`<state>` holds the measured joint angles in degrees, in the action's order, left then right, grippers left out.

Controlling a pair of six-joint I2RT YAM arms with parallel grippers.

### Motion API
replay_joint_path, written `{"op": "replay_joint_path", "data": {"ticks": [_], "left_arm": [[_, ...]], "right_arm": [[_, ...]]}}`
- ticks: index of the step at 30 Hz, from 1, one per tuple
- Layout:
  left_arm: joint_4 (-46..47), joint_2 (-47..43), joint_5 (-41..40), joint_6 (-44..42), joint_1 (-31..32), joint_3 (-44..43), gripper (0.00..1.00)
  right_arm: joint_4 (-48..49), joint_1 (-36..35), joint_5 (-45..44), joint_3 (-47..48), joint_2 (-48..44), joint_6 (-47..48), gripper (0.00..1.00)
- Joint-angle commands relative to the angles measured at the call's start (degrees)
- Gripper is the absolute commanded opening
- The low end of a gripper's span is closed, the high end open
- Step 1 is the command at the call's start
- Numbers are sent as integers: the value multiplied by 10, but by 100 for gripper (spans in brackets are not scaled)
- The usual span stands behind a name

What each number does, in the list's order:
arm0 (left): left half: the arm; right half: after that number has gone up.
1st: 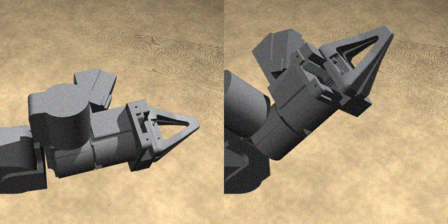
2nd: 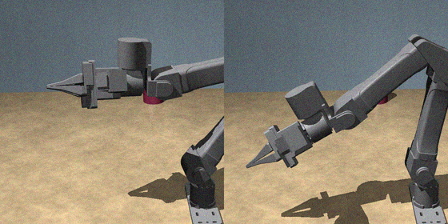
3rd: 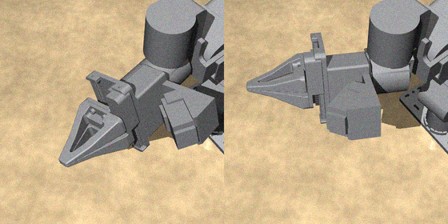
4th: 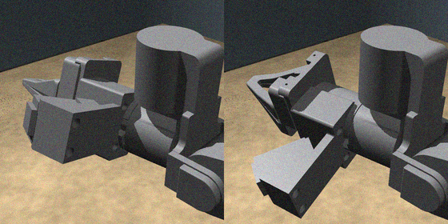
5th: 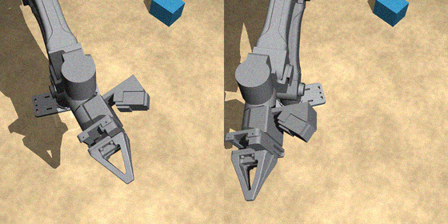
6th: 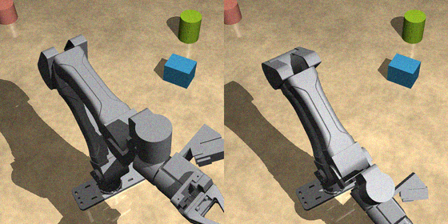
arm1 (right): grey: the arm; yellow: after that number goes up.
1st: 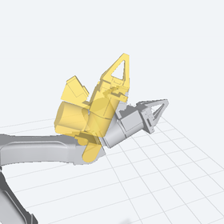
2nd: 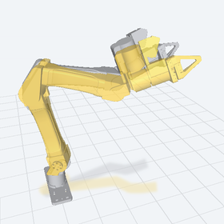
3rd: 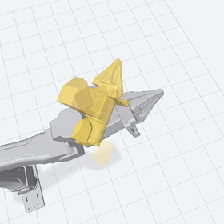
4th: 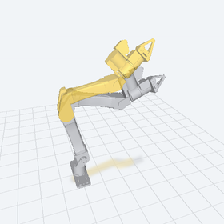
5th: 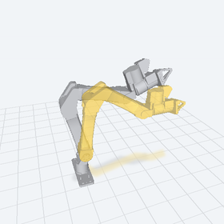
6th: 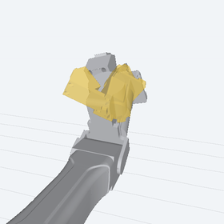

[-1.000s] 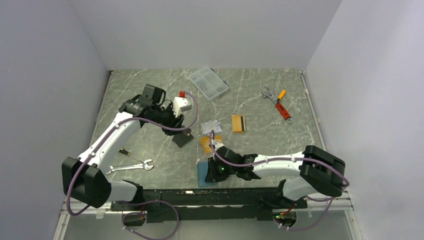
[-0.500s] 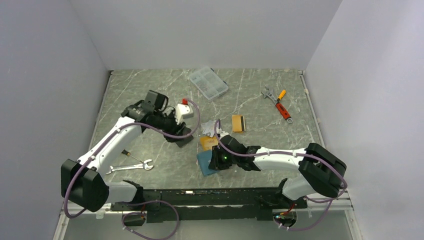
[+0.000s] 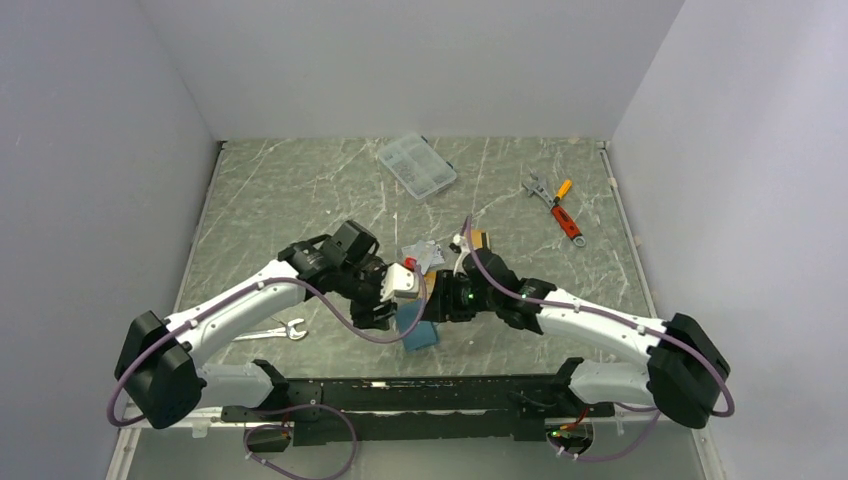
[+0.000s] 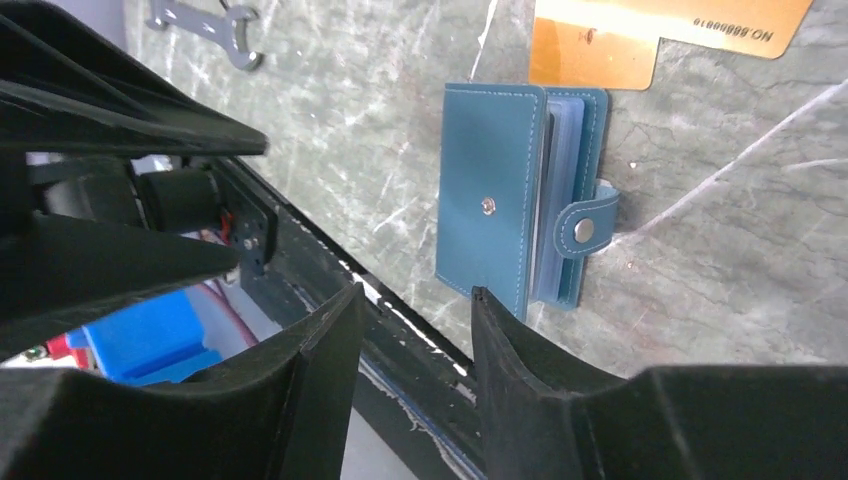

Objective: Put the credit cards into the card holder
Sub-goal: Close the card holder at the center of the board.

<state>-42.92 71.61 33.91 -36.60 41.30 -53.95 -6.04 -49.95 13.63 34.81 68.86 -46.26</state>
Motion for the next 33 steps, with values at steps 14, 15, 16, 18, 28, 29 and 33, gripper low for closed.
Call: {"op": "replay_joint_path", "data": {"ticks": [14,15,16,18,28,29,33], "left_arm": [[77,-52,-114,38,-16,5,99],[83,-50,-105,38,-36,9,99],[76,-42,-75,30,-55,10,99],[66,-23,-65,21,-68,8,99],[175,-43,-143,12,89,99,99],[184,-38,-152,7,107,101,99],[200,-18,-177,-7,166,99,99]], "right_arm": [[-278,62,-71,108,-46,24,67],[-284,63,-74,109,-42,26,67],[-288,63,-77,112,-38,27,66],[-295,63,-81,115,-30,28,64],[-278,47,-78,151,37,48,58],[-278,44,-77,158,49,52,58],[-288,36,-82,187,99,67,57]]}}
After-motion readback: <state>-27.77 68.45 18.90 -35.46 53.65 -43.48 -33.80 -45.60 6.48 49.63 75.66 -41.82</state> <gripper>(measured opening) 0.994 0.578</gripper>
